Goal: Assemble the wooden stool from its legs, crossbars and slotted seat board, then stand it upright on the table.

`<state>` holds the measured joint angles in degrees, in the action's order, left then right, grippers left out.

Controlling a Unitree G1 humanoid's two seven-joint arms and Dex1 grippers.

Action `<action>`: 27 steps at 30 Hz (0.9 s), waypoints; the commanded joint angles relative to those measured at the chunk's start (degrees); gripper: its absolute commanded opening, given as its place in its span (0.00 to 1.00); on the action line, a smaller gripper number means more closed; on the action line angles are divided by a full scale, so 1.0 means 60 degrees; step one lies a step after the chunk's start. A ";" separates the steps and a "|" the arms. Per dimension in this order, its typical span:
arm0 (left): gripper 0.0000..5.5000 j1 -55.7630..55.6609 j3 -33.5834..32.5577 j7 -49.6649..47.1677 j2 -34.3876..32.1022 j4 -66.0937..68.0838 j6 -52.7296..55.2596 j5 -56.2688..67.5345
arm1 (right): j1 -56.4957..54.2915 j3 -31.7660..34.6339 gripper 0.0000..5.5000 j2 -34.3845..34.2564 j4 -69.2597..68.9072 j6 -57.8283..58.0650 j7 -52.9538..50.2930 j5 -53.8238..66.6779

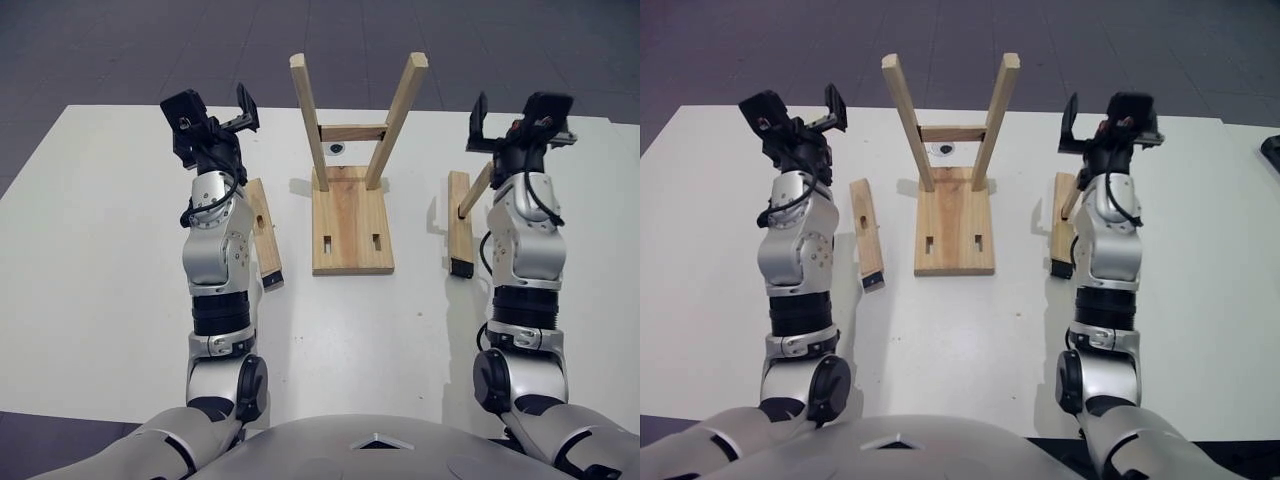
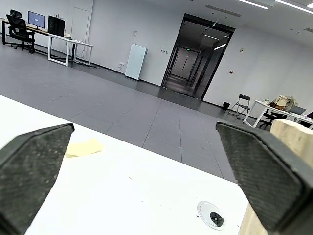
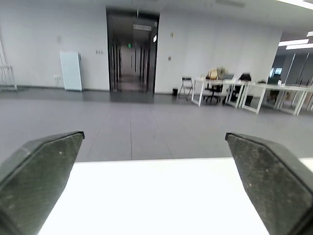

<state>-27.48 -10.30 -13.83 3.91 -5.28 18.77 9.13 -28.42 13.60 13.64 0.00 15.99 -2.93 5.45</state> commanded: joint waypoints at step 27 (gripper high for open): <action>0.98 0.0296 0.0123 -0.0151 0.0248 0.0154 -0.0130 -0.0226 | -0.0530 -0.0118 0.98 -0.0265 0.2558 -0.0131 -0.0387 -0.0107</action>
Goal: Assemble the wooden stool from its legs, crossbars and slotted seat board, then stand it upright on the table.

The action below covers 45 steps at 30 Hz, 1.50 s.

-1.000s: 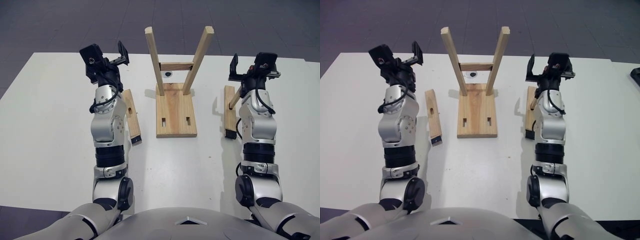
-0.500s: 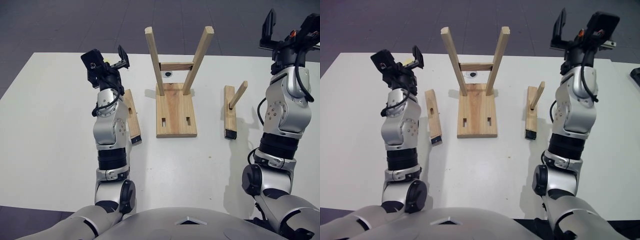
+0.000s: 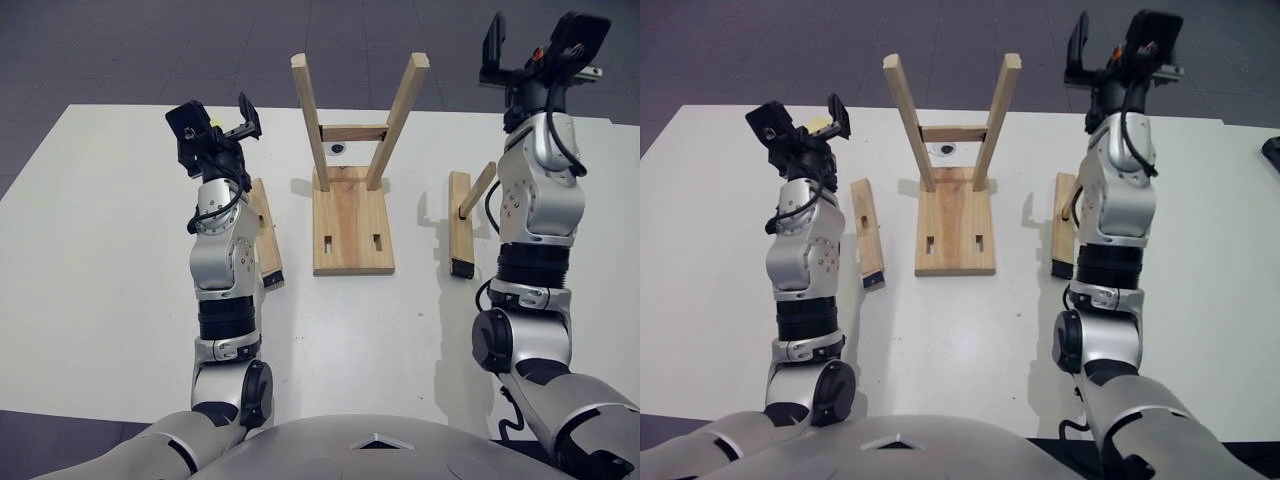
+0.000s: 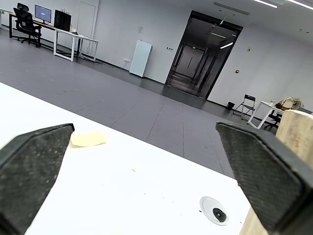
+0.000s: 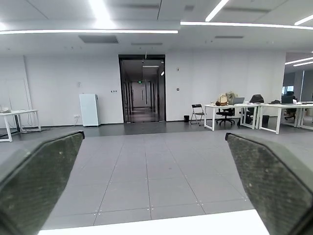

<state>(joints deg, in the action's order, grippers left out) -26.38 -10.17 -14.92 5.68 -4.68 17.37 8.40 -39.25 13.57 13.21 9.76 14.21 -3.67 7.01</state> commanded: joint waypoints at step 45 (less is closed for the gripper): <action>0.98 0.0600 0.0173 0.0099 -0.0208 -0.0702 0.0993 -0.0286 | 0.5574 -0.0967 0.98 -0.0384 -0.4560 0.5114 0.0249 -0.0301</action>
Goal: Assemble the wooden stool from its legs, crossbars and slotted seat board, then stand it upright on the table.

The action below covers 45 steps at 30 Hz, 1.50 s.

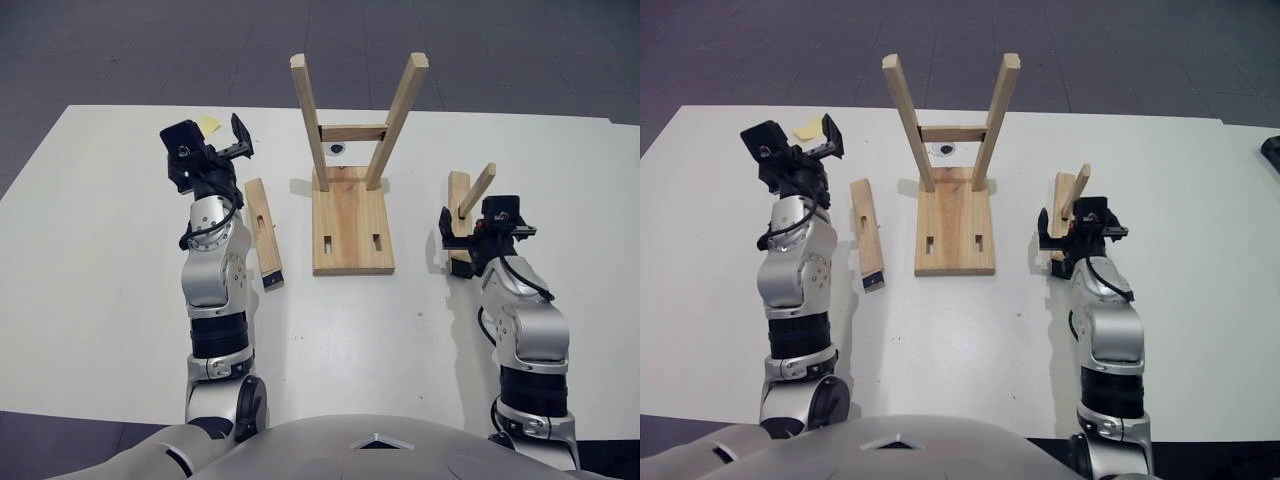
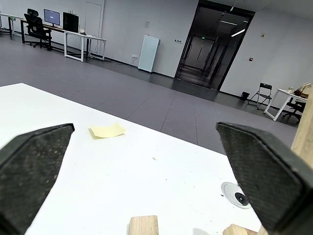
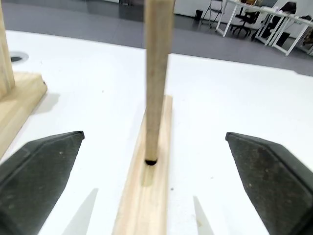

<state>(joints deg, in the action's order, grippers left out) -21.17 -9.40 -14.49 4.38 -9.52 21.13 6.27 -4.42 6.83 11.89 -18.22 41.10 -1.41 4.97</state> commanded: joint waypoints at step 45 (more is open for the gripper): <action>0.98 -0.1930 -0.3168 0.2258 -0.0896 -0.0661 0.2347 0.5549 | -0.3525 0.2654 0.38 0.0615 -0.0849 -0.1444 0.1929 0.1841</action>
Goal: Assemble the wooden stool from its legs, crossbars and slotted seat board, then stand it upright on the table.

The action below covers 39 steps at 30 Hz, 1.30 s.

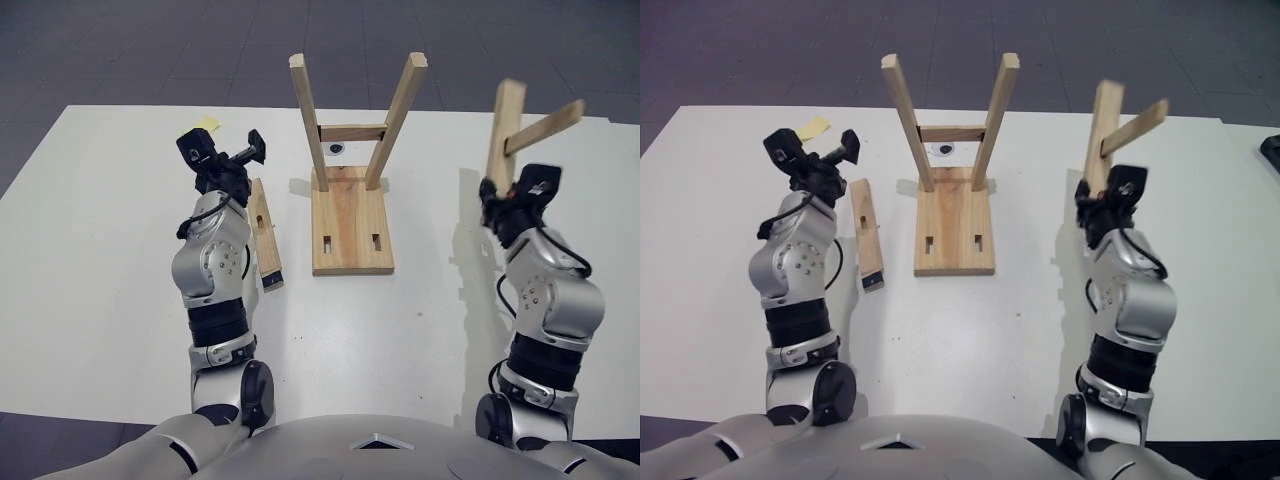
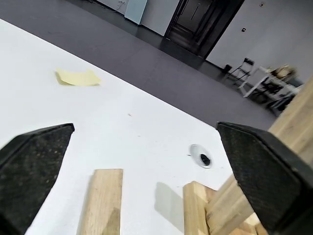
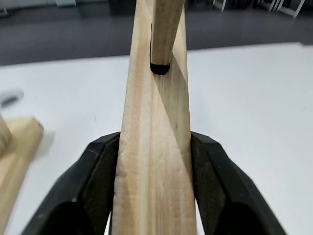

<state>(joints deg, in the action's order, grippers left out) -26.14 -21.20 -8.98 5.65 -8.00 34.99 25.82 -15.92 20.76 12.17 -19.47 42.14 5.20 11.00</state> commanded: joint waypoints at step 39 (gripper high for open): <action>0.91 -0.5398 0.0753 -0.0200 -0.2530 0.0204 0.2510 0.9028 | -0.1554 -0.3841 0.38 0.1144 -0.0128 -0.5550 0.3607 -0.0044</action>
<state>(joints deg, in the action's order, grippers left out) -58.79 -16.70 -8.75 -9.68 -5.51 50.16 78.91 -25.60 -2.25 18.37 -19.68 9.33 26.36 11.04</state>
